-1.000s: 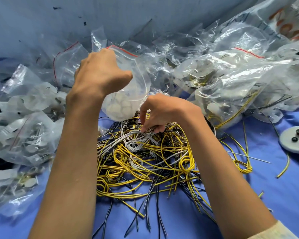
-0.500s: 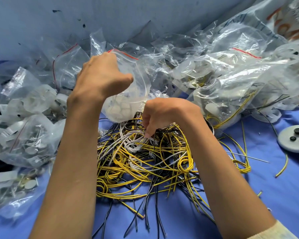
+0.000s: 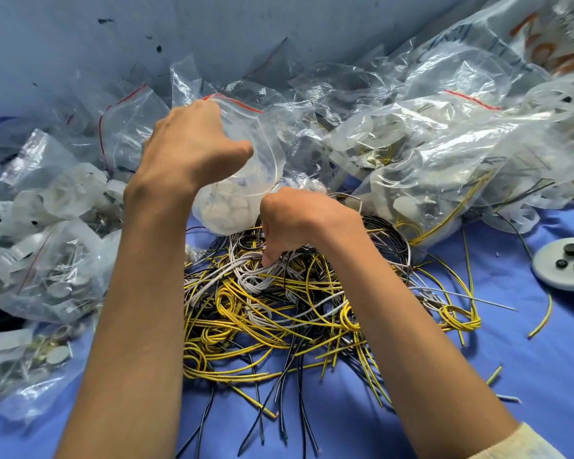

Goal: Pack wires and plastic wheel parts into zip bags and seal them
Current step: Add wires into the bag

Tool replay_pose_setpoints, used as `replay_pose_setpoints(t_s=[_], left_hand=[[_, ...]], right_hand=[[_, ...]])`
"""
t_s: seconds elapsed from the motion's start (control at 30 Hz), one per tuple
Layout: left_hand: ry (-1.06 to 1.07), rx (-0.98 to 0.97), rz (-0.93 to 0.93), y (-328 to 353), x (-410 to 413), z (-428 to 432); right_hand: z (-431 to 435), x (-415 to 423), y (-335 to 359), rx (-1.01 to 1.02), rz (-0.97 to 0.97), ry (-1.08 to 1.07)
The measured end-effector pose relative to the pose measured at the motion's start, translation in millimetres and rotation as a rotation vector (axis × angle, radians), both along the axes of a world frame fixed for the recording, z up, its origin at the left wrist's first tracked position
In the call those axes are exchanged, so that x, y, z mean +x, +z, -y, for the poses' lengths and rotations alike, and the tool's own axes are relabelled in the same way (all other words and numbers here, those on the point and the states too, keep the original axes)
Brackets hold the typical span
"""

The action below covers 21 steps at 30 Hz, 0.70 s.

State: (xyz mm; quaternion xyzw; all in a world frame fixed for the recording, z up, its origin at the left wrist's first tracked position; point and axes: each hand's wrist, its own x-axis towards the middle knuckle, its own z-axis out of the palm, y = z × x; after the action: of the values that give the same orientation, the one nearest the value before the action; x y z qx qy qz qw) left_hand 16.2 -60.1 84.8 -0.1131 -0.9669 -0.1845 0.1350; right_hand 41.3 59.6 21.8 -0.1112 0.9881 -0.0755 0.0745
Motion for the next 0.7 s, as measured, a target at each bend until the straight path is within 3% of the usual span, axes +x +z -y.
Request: replay_pose_setpoints(t_s=[0.2,0.33,0.7], left_hand=[[0.006,-0.004,0.006,0,-1,1],[0.0,0.0,0.022,0,-3,3],[-0.217,0.136,0.183,6,5,10]], right_hand=[[-7,2,4,-0.063,0.074,-0.01],[-14,7,19,-0.157,0.022,0.03],[-61,13,28,-0.879,0.133,0.066]])
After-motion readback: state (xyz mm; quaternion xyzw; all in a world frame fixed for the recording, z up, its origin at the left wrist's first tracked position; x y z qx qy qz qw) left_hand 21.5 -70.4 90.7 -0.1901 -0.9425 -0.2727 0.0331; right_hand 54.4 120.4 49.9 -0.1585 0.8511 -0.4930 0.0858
